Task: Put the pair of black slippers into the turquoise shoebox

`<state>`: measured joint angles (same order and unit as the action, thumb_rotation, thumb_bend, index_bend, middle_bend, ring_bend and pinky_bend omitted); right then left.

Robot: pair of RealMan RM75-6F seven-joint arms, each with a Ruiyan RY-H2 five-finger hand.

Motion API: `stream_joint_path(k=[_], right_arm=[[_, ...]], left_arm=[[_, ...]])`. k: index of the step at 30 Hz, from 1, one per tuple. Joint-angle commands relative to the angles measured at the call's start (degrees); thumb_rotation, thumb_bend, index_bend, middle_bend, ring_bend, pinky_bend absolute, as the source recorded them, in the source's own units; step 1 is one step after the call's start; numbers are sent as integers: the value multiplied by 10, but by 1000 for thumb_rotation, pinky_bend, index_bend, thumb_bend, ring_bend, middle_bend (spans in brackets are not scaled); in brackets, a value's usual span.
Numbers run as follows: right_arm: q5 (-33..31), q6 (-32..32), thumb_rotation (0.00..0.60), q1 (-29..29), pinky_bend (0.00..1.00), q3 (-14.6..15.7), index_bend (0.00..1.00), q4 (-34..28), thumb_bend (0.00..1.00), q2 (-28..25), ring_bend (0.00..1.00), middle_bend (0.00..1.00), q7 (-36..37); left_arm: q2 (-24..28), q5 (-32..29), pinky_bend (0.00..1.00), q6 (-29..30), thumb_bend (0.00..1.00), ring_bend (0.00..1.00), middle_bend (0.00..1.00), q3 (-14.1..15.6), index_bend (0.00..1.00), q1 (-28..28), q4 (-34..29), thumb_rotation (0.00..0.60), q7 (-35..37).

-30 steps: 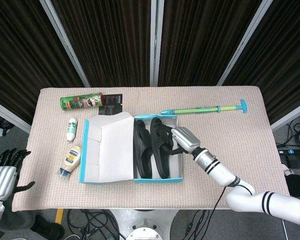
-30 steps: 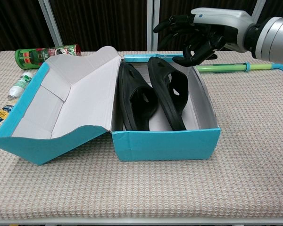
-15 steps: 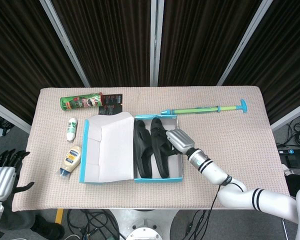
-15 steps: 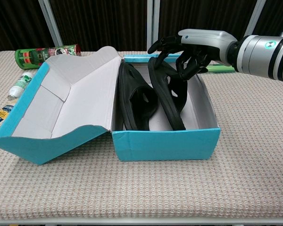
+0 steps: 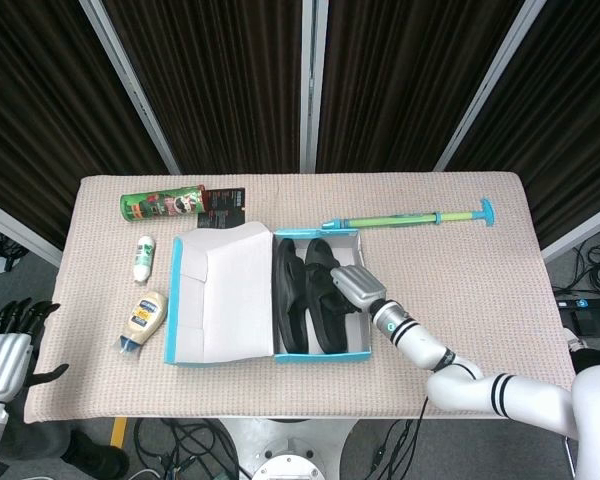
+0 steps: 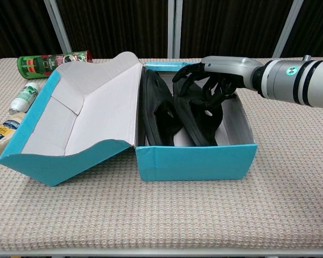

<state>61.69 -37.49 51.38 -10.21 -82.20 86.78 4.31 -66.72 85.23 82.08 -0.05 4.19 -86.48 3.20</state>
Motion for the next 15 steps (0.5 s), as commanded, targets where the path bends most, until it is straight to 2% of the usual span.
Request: stream_joint_path(k=[1, 5, 10, 15], right_arm=[[-3, 0, 600, 1, 901, 3, 157, 0, 409, 2, 644, 267, -8], [-9, -3, 600, -1, 902, 2, 147, -6, 407, -2, 643, 245, -14], [20, -28, 600, -15, 901, -8, 9, -33, 318, -20, 637, 117, 6], [46, -52, 600, -30, 901, -12, 0, -56, 252, -44, 628, 30, 22]], left_arm=[[0, 0, 33, 0, 28, 41, 120, 0, 165, 0, 0, 600, 1], [-1, 1, 33, 0, 30, 41, 120, 0, 165, 0, 1, 600, 1], [-1, 2, 33, 2, 29, 41, 120, -1, 165, 1, 1, 600, 2], [-1, 4, 33, 2, 29, 41, 120, -2, 165, 2, 0, 600, 1]])
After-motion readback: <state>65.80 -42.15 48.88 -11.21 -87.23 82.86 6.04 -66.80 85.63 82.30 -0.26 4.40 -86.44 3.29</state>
